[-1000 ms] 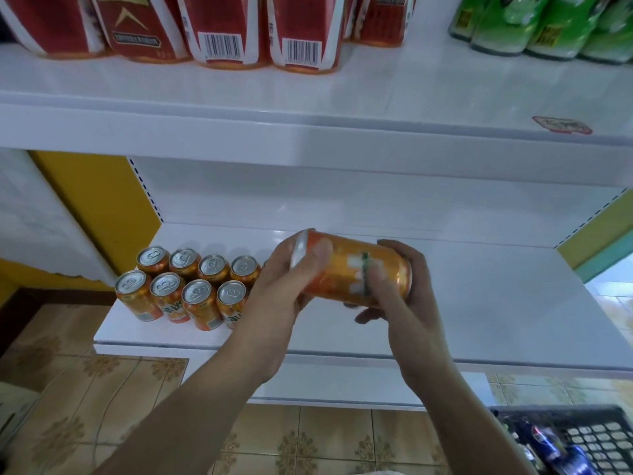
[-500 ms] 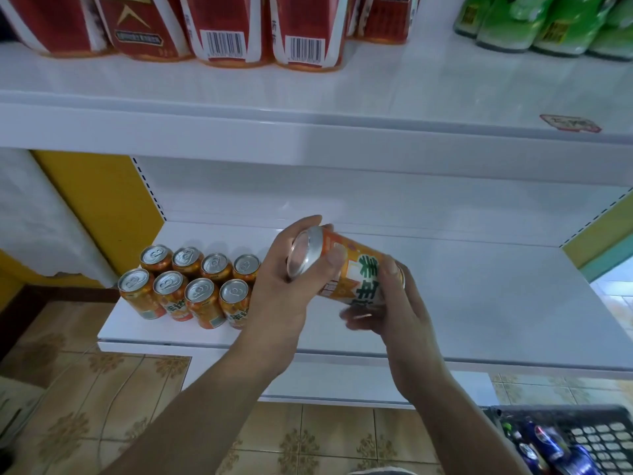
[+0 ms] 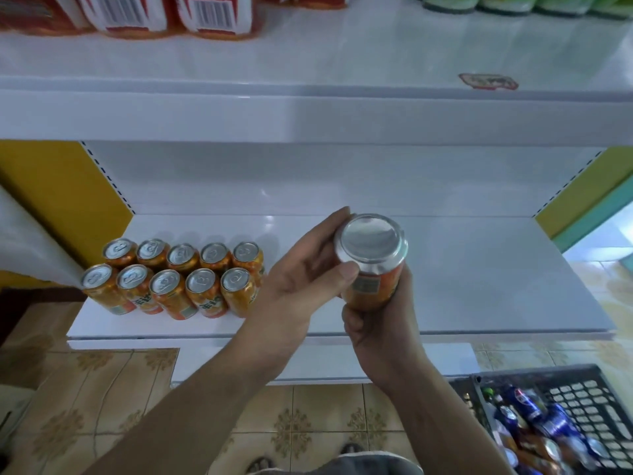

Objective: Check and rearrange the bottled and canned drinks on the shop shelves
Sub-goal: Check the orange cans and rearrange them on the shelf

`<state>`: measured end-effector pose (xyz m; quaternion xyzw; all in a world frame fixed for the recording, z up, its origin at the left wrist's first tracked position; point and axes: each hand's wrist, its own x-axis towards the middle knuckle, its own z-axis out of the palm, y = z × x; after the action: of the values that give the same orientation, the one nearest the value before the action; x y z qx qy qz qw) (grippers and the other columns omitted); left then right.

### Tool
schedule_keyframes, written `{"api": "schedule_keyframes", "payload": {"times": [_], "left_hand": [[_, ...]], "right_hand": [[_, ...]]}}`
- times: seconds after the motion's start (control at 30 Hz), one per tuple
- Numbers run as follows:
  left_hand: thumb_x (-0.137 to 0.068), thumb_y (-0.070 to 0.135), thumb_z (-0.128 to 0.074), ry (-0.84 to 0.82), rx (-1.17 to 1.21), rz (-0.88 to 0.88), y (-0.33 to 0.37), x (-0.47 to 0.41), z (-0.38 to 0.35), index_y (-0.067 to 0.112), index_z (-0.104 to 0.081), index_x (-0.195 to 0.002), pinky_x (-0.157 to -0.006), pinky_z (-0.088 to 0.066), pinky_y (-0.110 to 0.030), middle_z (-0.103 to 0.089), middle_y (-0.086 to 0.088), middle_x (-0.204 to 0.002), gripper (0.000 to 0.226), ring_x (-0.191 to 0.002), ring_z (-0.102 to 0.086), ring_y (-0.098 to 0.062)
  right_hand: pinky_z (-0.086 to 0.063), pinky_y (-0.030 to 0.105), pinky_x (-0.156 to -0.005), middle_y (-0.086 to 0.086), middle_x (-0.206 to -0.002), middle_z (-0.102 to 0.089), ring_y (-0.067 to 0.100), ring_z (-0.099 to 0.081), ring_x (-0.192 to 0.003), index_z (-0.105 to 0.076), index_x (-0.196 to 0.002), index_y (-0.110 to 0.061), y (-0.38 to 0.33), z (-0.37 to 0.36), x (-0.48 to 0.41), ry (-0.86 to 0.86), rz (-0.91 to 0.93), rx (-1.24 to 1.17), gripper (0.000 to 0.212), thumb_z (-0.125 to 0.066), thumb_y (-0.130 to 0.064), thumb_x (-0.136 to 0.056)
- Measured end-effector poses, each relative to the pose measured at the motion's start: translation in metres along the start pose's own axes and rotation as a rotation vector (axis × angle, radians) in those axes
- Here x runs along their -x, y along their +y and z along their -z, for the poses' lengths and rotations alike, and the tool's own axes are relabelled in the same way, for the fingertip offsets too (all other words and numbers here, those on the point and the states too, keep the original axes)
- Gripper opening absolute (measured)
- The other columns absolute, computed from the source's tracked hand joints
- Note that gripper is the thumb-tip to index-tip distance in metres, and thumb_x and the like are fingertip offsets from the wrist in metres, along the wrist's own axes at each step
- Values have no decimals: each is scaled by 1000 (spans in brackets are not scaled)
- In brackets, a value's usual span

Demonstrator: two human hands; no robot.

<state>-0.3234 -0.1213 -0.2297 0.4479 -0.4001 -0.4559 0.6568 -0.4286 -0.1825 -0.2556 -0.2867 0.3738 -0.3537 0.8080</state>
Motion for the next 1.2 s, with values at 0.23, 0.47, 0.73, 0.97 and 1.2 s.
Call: {"api": "schedule_keyframes", "payload": {"times": [0.23,0.47,0.73,0.97,1.2], "left_hand": [[-85,3,-57,17,-36,49,-18,0,-44,20,-50,-135,-88,-49,-17,-69,14,-120,53,-115,-61,-1],[-81,1,-60,98,-2,80,-45,13,-87,9,-50,-134,-93,-51,-22,-68,2,-123,55,-116,-62,-9],[-79,0,-64,48,-19,57,-48,40,-110,17,-51,-128,-97,-49,-25,-68,10,-117,53,-117,-60,-8],[-81,4,-55,99,124,52,-53,92,-131,23,-61,-119,-101,-49,-29,-71,8,-116,44,-116,-62,-10],[-83,9,-71,113,213,114,-64,130,-174,19,-60,-108,-74,-55,-21,-71,7,-99,30,-89,-70,-10]], "right_hand": [[-24,20,-41,-4,-56,-59,7,-38,-41,-73,-58,-30,-14,42,7,4,-58,-42,71,-26,-54,-105],[-14,26,-42,-2,-56,-56,10,-34,-38,-69,-66,-25,-14,96,8,-25,-57,-53,65,-24,-51,-105],[-21,24,-40,2,-62,-47,11,-34,-42,-63,-71,-22,-11,120,30,-6,-47,-48,56,-29,-54,-102],[-33,20,-46,-4,-64,-60,9,-49,-53,-75,-66,-26,-3,127,85,-34,-32,-88,60,-33,-47,-102],[-39,31,-70,6,-93,-64,18,-54,-86,-64,-112,-12,8,179,139,-27,-2,-42,45,-42,-47,-93]]}}
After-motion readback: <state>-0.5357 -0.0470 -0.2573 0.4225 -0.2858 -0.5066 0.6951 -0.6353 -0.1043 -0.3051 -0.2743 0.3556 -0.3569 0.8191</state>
